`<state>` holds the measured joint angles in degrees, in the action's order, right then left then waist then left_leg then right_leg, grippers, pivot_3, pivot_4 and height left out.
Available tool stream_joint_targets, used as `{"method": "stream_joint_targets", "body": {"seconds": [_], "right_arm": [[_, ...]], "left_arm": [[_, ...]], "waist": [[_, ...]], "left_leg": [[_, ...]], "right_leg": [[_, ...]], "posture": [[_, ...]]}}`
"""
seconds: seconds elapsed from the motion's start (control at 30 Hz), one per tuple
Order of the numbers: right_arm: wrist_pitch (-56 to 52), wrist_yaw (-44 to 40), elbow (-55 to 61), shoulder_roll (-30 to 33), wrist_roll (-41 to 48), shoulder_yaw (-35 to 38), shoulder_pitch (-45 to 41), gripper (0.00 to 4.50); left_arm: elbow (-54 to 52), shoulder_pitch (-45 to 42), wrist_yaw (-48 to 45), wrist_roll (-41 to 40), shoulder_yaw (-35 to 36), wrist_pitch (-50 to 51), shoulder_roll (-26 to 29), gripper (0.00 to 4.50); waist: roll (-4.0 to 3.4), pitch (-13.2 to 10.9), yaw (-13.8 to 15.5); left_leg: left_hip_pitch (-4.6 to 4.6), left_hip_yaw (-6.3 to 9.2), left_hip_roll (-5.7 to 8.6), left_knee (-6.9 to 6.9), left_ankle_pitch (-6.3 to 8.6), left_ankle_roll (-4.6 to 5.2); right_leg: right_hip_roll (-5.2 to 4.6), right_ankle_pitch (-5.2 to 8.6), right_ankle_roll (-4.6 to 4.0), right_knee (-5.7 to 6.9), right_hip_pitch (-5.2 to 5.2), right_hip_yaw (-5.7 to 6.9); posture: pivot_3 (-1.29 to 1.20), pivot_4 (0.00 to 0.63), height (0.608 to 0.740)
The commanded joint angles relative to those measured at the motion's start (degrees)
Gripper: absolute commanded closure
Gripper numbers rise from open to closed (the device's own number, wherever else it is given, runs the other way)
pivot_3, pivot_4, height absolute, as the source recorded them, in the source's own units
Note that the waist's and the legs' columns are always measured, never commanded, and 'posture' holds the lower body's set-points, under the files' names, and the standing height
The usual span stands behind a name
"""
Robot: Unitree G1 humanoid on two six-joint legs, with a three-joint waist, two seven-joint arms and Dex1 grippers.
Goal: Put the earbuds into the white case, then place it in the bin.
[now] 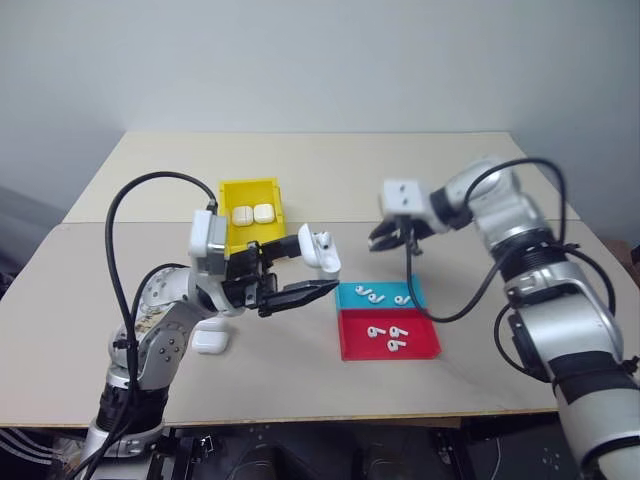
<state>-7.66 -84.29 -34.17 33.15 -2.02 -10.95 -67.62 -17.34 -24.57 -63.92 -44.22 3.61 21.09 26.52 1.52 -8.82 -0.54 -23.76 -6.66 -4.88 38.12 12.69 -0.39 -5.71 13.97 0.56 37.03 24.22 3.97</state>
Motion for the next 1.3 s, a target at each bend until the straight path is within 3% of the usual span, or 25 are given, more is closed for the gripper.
{"method": "stream_joint_targets", "body": {"seconds": [0.03, 0.17, 0.37, 0.6, 1.3], "right_arm": [[-21.7, 1.2, 19.2, 0.1, 17.8, 11.5, 4.6, 3.89], [-47.8, 13.6, 36.4, -4.9, 38.2, 23.1, 7.8, 3.89], [-62.5, 31.0, 50.7, -13.0, 55.5, 28.9, 10.2, 3.89], [-61.2, 38.4, 54.4, -13.1, 60.3, 26.7, 14.3, 3.89], [-51.2, 38.2, 54.1, -6.8, 56.2, 15.6, 19.5, 3.89]], "left_arm": [[1.9, -1.6, -1.2, -1.3, 1.9, -0.7, 0.7, 1.71], [7.7, -4.3, -3.3, 0.3, 2.2, -2.1, 1.2, 1.71], [12.1, -7.6, -5.5, 1.4, 1.5, -3.0, 0.7, 1.71], [14.0, -9.3, -6.5, 1.9, 1.3, -3.2, 0.1, 1.71], [11.0, -8.5, -7.1, 0.7, 1.0, -2.2, -1.6, 1.71]], "waist": [[0.00, 0.0, 0.1], [-0.01, 0.0, 0.2], [-0.01, 0.0, 0.2], [-0.01, 0.0, 0.5], [0.00, 0.0, 0.4]], "left_leg": [[0.00, 0.01, 0.00, 0.00, 0.08, 0.13], [0.02, 0.04, 0.00, 0.02, 0.14, 0.24], [0.04, 0.07, -0.03, -0.06, 0.15, 0.26], [-0.01, 0.07, 0.02, -0.06, 0.16, 0.29], [-0.01, 0.07, 0.01, -0.06, 0.17, 0.31]], "right_leg": [[-0.01, 0.00, 0.00, 0.01, -0.02, 0.01], [0.00, -0.02, -0.03, 0.10, 0.00, 0.04], [0.05, -0.04, -0.06, 0.06, -0.01, 0.04], [0.02, -0.04, -0.05, 0.05, 0.00, 0.04], [0.03, -0.03, -0.05, 0.03, 0.02, 0.03]], "posture": [[0.00, 0.150, 0.740], [0.00, 0.150, 0.740], [0.00, 0.150, 0.740], [0.00, 0.150, 0.740], [0.00, 0.150, 0.740]]}}
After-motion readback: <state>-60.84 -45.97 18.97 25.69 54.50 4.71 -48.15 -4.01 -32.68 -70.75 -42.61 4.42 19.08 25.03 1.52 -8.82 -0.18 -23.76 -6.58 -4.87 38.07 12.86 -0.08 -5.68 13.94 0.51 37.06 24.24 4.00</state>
